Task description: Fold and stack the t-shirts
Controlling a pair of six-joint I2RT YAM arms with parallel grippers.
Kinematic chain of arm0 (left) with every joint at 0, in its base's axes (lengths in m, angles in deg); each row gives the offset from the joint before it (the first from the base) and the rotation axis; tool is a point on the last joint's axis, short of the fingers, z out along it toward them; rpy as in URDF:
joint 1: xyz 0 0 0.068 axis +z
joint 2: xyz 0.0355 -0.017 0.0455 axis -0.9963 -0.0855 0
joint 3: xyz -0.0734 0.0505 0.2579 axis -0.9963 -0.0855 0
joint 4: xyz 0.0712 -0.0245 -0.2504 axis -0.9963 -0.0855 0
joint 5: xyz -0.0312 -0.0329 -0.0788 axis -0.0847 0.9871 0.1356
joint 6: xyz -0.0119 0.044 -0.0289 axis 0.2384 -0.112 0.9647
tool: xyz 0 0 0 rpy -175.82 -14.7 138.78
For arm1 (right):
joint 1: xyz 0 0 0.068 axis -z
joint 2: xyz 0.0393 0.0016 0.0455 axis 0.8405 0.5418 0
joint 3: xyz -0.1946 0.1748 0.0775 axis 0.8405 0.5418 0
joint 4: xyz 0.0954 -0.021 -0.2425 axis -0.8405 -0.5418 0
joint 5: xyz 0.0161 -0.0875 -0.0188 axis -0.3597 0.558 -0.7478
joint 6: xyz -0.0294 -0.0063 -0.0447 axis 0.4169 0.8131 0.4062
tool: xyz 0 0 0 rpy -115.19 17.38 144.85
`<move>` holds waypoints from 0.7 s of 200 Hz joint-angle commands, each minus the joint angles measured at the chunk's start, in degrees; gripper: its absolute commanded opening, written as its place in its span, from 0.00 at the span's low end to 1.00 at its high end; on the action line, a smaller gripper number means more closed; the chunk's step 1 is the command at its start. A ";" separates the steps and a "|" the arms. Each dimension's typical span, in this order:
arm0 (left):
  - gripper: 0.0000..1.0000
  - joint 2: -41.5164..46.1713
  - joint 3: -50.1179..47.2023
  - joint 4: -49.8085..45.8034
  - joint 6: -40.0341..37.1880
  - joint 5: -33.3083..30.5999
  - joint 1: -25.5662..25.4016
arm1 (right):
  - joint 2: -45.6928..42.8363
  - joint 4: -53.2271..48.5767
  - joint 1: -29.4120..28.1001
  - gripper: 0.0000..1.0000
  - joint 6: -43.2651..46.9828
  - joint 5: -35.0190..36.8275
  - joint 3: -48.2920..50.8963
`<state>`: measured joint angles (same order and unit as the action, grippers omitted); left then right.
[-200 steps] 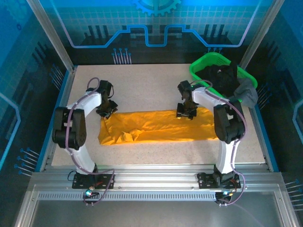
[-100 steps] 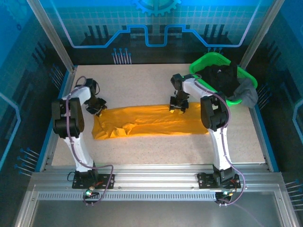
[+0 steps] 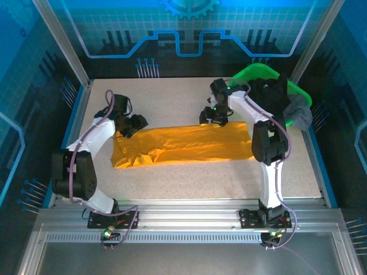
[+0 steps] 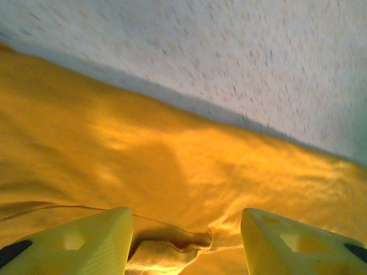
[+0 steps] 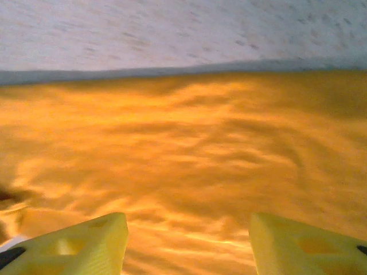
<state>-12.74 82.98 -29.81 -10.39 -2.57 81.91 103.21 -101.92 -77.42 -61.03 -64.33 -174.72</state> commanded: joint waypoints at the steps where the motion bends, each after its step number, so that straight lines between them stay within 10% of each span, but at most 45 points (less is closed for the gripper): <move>1: 0.55 -3.48 -3.57 0.19 -4.87 6.83 -0.66 | -5.73 5.25 -1.24 0.62 -0.51 -10.82 6.18; 140: 0.60 16.04 -22.30 -10.77 -1.49 9.74 -10.97 | -10.51 7.55 -2.36 0.63 -3.33 -12.38 11.34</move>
<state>-0.18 63.11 -34.40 -14.46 4.95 72.30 94.14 -94.68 -79.39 -63.65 -75.31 -164.16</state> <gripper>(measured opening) 0.602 0.634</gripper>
